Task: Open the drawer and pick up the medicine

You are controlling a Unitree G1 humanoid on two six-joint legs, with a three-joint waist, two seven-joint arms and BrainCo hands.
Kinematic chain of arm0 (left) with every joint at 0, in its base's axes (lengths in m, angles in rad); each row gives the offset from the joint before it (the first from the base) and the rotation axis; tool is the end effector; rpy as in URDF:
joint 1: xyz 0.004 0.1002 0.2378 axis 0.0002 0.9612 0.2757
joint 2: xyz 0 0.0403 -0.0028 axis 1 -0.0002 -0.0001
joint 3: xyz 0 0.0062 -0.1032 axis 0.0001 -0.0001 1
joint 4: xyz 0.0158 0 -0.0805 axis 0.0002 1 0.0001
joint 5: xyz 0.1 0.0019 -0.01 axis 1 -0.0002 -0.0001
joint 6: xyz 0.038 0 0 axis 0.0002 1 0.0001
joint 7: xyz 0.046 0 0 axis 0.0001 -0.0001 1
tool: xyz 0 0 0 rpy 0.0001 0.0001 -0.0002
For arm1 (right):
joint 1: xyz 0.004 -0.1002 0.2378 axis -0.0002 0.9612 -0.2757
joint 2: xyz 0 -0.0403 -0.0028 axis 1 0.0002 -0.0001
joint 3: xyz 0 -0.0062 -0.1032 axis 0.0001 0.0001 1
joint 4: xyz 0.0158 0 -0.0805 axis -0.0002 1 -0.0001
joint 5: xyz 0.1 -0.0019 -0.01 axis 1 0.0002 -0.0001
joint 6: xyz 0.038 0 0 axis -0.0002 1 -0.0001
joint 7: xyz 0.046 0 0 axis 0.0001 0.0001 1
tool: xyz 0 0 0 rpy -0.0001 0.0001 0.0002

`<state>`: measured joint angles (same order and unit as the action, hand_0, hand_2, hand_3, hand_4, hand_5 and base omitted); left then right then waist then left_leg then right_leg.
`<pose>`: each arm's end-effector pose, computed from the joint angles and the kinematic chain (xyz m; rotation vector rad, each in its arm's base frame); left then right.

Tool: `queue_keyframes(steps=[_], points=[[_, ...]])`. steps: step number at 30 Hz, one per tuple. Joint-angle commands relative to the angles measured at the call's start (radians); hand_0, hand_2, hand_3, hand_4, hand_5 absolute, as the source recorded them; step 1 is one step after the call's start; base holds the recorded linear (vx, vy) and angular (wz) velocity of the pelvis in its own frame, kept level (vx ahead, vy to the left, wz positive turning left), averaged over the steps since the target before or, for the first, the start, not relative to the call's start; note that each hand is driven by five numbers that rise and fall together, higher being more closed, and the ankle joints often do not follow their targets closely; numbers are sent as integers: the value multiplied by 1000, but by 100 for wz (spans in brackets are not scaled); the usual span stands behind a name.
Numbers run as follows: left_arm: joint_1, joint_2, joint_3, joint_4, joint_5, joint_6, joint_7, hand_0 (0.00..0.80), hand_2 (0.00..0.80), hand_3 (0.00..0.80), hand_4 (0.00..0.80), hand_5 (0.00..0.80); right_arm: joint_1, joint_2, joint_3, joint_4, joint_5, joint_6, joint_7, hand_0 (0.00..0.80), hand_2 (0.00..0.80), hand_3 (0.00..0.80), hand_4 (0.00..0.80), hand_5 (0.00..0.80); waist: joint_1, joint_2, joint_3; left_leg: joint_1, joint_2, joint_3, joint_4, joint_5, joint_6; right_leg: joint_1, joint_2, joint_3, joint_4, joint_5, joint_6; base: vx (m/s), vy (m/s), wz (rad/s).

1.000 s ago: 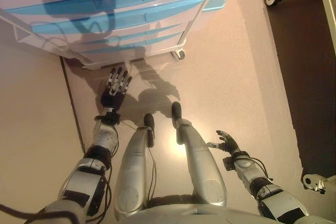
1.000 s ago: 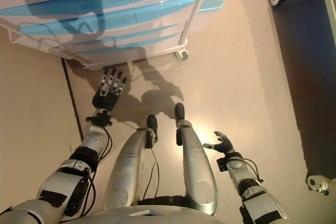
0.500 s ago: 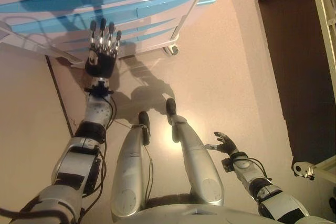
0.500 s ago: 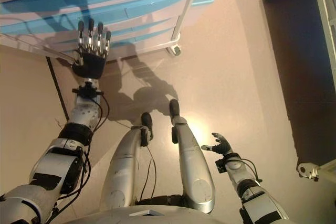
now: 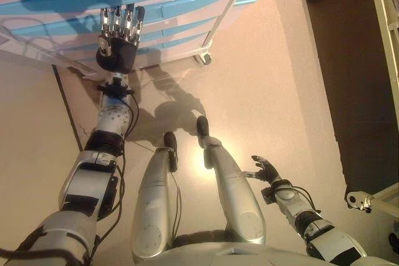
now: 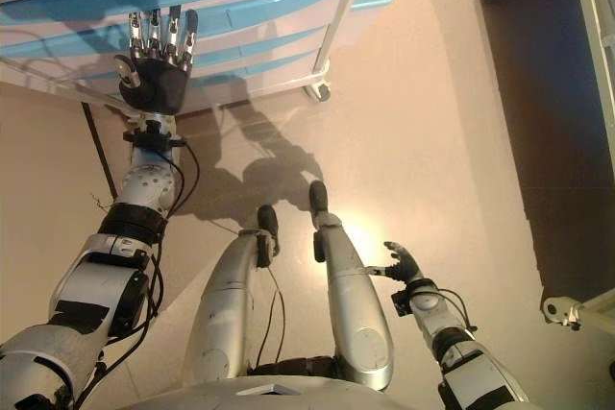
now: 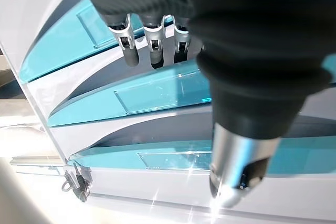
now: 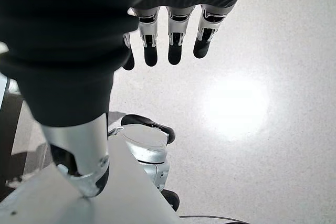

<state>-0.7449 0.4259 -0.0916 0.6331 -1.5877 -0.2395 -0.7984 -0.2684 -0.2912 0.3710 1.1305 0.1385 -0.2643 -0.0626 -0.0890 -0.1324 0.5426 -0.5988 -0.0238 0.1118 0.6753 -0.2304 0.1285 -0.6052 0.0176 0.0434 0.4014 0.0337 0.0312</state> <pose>0.3299 0.2165 0.1453 -0.9543 -0.7321 -0.6406 0.1869 -0.2063 -0.0700 -0.3833 0.6253 0.0900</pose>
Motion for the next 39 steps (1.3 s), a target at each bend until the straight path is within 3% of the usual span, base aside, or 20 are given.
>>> queue_keyframes(steps=[1, 6, 8, 15, 26, 34, 39], points=[[-25, 15, 0, -68, 73, 9, 63, 0, 0, 0, 0, 0, 60, -31, 33, -47, 19, -11, -15, 0, 0, 0, 0, 0, 13, 33, -25, 57, -48, 13, -173, 46, -11, 45, 53, -10, 54, -58, -23, 0, 0, 0], [1, 49, -37, 35, 184, 104, 171, 0, 0, 0, 0, 0, 59, -34, 25, -66, 14, 4, -18, 0, 0, 0, 0, 0, 11, 38, -23, 64, -49, 15, -184, 54, -12, 50, 49, -13, 43, -53, -20, 0, 0, 0], [27, 51, -51, 61, 210, 152, 163, 0, 0, 0, 0, 0, 58, -40, 22, -70, 17, 9, -23, 0, 0, 0, 0, 0, 12, 43, -23, 63, -50, 16, -190, 58, -13, 51, 46, -13, 35, -51, -20, 0, 0, 0], [78, 49, -73, 86, 215, 206, 103, 0, 0, 0, 0, 0, 59, -56, 7, -83, -1, 20, -21, 0, 0, 0, 0, 0, 10, 57, -23, 70, -53, 19, -206, 64, -14, 51, 42, -14, 29, -51, -18, 0, 0, 0], [79, 18, -59, 84, 106, 167, 63, 0, 0, 0, 0, 0, 54, -56, 13, -80, -2, 26, -13, 0, 0, 0, 0, 0, 10, 54, -23, 71, -54, 14, -207, 66, -17, 48, 40, -16, 32, -51, -20, 0, 0, 0], [27, 12, -27, 91, 3, 99, 135, 0, 0, 0, 0, 0, 60, -41, 36, -73, 3, 19, -14, 0, 0, 0, 0, 0, 6, 33, -23, 65, -49, 9, -208, 67, -18, 44, 52, -13, 34, -51, -22, 0, -9, 0], [-33, 27, -7, 101, -83, 92, 107, 0, 0, 0, 0, 0, 63, -40, 50, -75, 5, 10, -11, 0, 0, 0, 0, 0, 0, 18, -23, 64, -45, 8, -204, 63, -20, 45, 57, -12, 34, -51, -23, -2, -20, 1]])
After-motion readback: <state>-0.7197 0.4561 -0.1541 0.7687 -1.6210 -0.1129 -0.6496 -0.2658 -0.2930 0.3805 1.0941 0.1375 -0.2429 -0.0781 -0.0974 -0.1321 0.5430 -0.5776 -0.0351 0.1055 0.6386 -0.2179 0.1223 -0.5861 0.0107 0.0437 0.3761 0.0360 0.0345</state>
